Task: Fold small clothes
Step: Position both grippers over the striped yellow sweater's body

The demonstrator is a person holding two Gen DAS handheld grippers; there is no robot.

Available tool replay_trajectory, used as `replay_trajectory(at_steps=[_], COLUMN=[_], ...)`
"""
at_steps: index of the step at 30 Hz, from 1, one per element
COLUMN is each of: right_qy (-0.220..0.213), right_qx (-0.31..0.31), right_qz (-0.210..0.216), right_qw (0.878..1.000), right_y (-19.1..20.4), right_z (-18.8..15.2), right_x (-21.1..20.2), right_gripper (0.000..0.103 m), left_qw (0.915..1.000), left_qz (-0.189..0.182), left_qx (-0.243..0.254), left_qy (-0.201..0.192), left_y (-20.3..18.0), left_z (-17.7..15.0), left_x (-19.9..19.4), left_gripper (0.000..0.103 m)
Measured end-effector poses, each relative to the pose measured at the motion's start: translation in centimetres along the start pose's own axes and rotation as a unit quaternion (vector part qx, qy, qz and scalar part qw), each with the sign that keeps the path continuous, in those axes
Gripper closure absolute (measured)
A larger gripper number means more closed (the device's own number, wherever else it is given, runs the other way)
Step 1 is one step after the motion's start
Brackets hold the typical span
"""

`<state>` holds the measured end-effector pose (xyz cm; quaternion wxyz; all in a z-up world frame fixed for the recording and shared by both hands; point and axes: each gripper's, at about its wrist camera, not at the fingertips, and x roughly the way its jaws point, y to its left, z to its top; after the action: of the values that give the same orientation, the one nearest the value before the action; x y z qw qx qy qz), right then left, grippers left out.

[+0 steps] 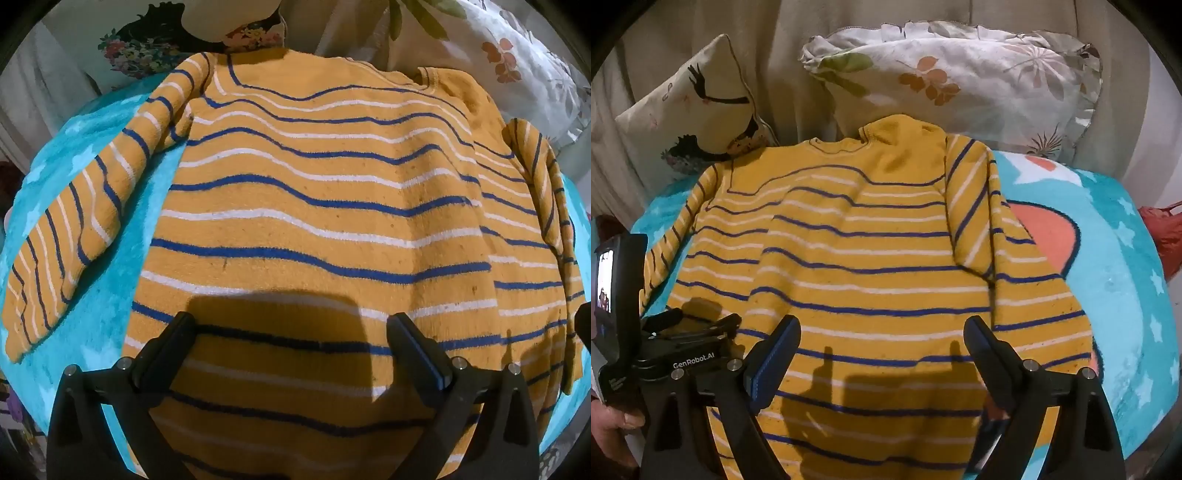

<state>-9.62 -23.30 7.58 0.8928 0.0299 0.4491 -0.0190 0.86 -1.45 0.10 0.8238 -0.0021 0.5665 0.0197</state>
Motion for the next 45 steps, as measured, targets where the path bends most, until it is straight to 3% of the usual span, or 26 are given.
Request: replay_trajectory(at_steps=[8,11,17,27,33,40,45], right_qy=[0.022,0.033,0.034,0.033,0.028,0.030,0.028], right_qx=[0.014,0.012,0.003,0.008,0.012,0.005,-0.003], right_qz=[-0.008,-0.009,-0.017,-0.026,-0.022,-0.012,-0.007], right_qw=[1.000,0.999,0.999,0.999,0.999,0.999,1.000], right_y=[0.2,0.5,1.2,1.4,1.4,1.4,1.4], right_z=[-0.4,-0.8,-1.4,-2.1,-2.6,-3.1,-3.8], right_x=[0.7,0.9,0.7,0.1,-0.3,-0.7,-1.3], right_gripper=[0.010,0.010,0.010,0.010,0.010,0.010,0.010], left_qw=[0.9997,0.9994,0.9988,0.9994,0.9988,0.9987,0.9985], left_qz=[0.000,-0.029,-0.047,-0.035,-0.049,-0.042,-0.038], left_qx=[0.006,-0.005,-0.010,0.008,-0.005,-0.026,-0.037], left_qy=[-0.024,-0.017,-0.015,-0.002,-0.001,-0.012,-0.012], left_y=[-0.2,0.0,0.0,-0.2,0.3,1.0,1.0], left_z=[0.0,-0.3,-0.8,-1.2,-2.2,-3.7,-4.9], left_x=[0.1,0.1,-0.1,-0.6,-1.9,-3.6,-4.4], left_gripper=[0.000,0.000,0.000,0.000,0.000,0.005,0.016])
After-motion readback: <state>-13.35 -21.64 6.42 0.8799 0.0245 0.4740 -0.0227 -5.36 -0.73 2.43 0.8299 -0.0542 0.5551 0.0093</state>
